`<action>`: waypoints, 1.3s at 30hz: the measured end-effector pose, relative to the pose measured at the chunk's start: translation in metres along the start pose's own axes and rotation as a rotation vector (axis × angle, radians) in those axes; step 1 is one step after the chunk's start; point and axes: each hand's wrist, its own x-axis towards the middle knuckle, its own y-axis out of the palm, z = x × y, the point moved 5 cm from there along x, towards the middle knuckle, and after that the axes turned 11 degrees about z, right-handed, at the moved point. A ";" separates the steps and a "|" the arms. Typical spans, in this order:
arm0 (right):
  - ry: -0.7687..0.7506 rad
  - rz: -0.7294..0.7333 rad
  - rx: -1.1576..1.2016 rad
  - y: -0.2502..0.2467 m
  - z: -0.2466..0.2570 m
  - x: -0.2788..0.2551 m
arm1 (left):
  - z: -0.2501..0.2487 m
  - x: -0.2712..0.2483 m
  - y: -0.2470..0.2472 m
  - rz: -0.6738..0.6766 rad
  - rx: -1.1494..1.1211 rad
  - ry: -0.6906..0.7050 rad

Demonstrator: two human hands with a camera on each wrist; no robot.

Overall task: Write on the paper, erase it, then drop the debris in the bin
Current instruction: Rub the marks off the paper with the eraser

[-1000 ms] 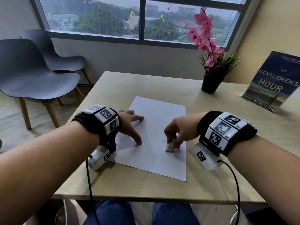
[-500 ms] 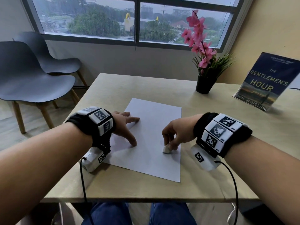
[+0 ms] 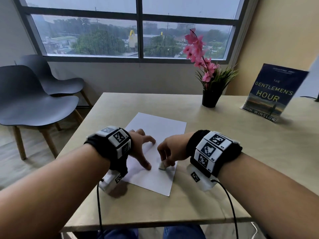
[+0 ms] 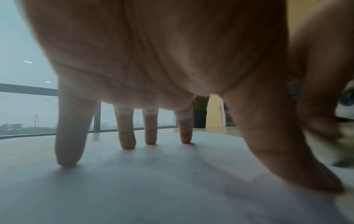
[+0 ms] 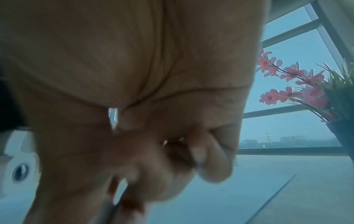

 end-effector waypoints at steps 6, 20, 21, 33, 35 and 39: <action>0.026 -0.141 0.022 -0.015 -0.013 0.004 | 0.002 0.000 0.003 -0.018 -0.008 0.014; 0.052 -0.106 0.031 -0.027 -0.016 0.013 | 0.002 0.002 0.006 -0.057 -0.095 0.032; 0.046 -0.085 0.030 -0.025 -0.015 0.013 | 0.002 0.003 0.006 -0.056 -0.094 0.032; 0.009 -0.036 0.047 -0.020 -0.020 0.008 | 0.003 0.003 0.005 -0.047 -0.094 0.027; -0.007 0.034 0.056 -0.013 -0.022 0.004 | 0.003 0.003 0.005 -0.044 -0.096 0.028; 0.011 -0.024 0.040 -0.016 -0.026 0.005 | 0.003 0.003 0.005 -0.041 -0.096 0.027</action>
